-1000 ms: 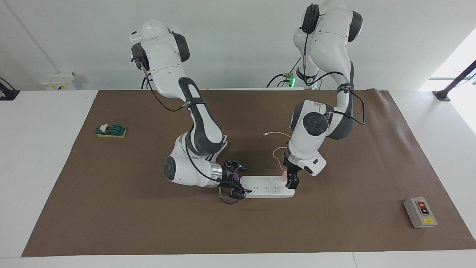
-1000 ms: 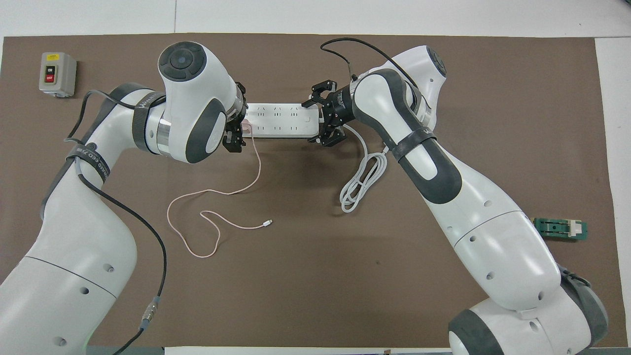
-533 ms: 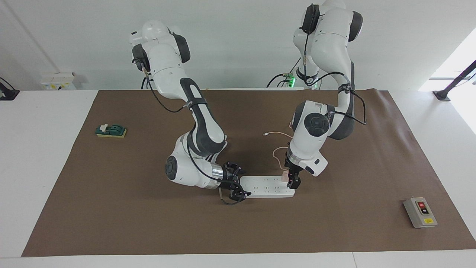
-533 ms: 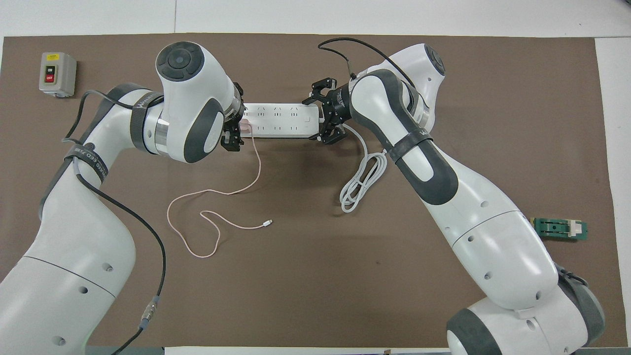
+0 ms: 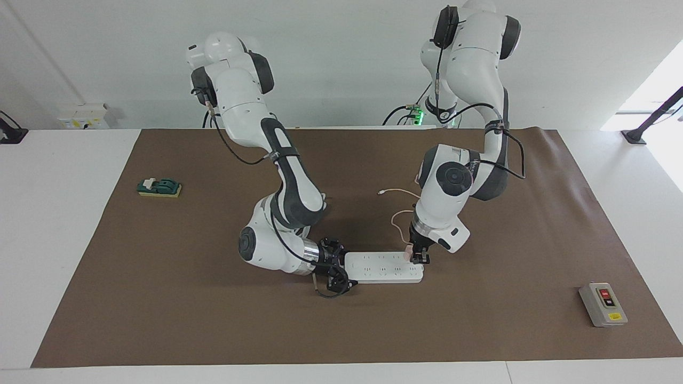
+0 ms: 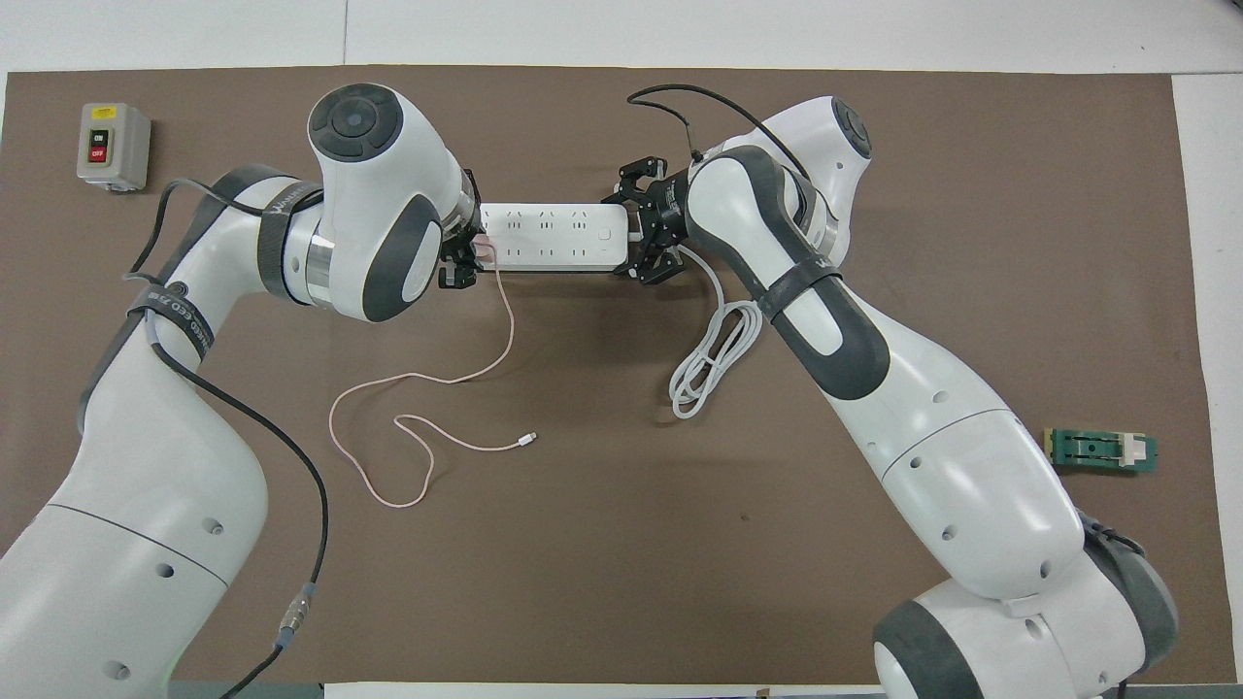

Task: Unplug charger and place it aside
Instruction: 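Grasp the pink charger with the left gripper while the right gripper holds the strip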

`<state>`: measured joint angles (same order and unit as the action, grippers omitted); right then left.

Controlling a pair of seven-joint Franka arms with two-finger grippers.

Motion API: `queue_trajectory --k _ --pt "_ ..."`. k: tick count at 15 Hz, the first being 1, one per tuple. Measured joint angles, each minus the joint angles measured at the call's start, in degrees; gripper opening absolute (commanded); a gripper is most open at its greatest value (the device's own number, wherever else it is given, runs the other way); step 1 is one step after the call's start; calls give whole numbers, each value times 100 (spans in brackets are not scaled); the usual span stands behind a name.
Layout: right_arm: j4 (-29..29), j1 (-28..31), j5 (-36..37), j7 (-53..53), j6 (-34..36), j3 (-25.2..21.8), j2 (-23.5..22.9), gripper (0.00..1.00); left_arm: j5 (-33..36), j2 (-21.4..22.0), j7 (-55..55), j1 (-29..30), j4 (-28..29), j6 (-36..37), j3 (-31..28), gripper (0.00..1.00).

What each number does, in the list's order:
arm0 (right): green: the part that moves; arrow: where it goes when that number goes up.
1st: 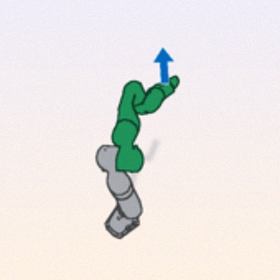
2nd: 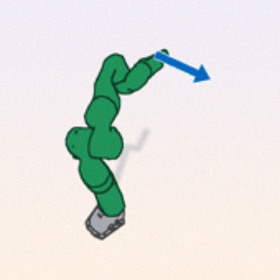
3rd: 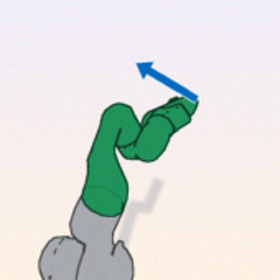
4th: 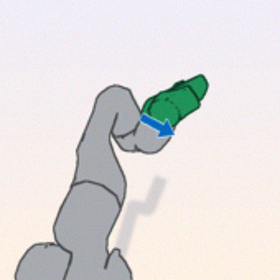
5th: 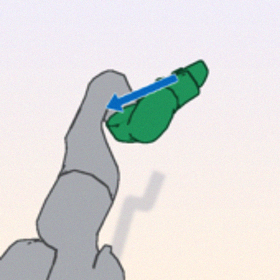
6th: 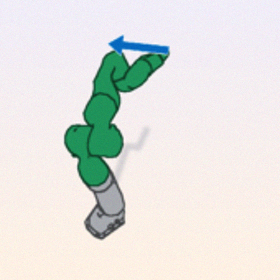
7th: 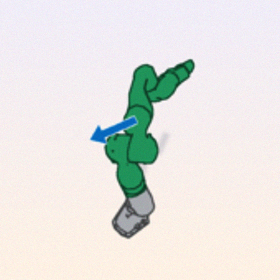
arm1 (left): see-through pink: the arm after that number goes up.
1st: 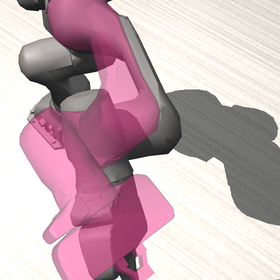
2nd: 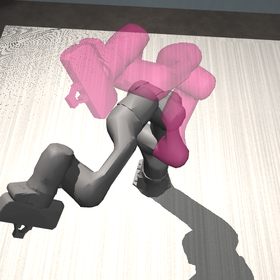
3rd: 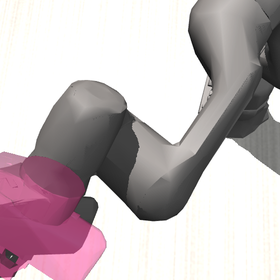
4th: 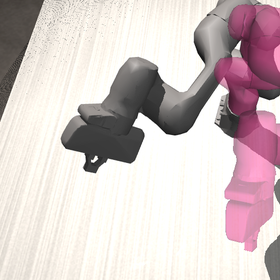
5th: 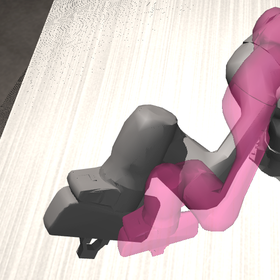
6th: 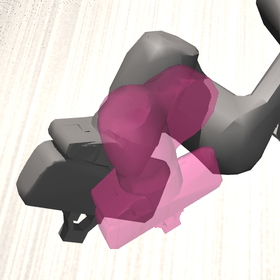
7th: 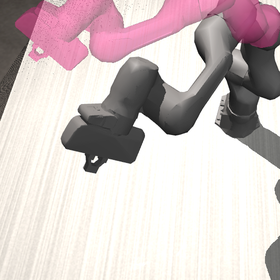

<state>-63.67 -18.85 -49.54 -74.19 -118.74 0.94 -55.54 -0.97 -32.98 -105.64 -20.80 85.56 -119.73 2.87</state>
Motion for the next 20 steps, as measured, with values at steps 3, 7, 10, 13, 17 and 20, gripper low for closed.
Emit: queue_trajectory --k 3,7,10,13,17,20 --pt "2 -2 7 0 0 -4 0 50 6 4 5 0 11 -35 0 19" --pt "3 -3 7 1 0 -4 0 50 7 6 15 0 15 -40 0 0" --pt "3 -3 8 1 0 -4 0 50 7 8 110 0 16 -40 0 0" --pt "3 -3 8 1 -1 -5 -1 50 7 15 122 0 15 -32 1 0" --pt "3 -4 8 1 -2 -5 -2 50 7 25 143 0 5 -10 2 0" --pt "4 -5 8 5 -1 -6 -1 50 8 164 161 5 -57 191 0 0"
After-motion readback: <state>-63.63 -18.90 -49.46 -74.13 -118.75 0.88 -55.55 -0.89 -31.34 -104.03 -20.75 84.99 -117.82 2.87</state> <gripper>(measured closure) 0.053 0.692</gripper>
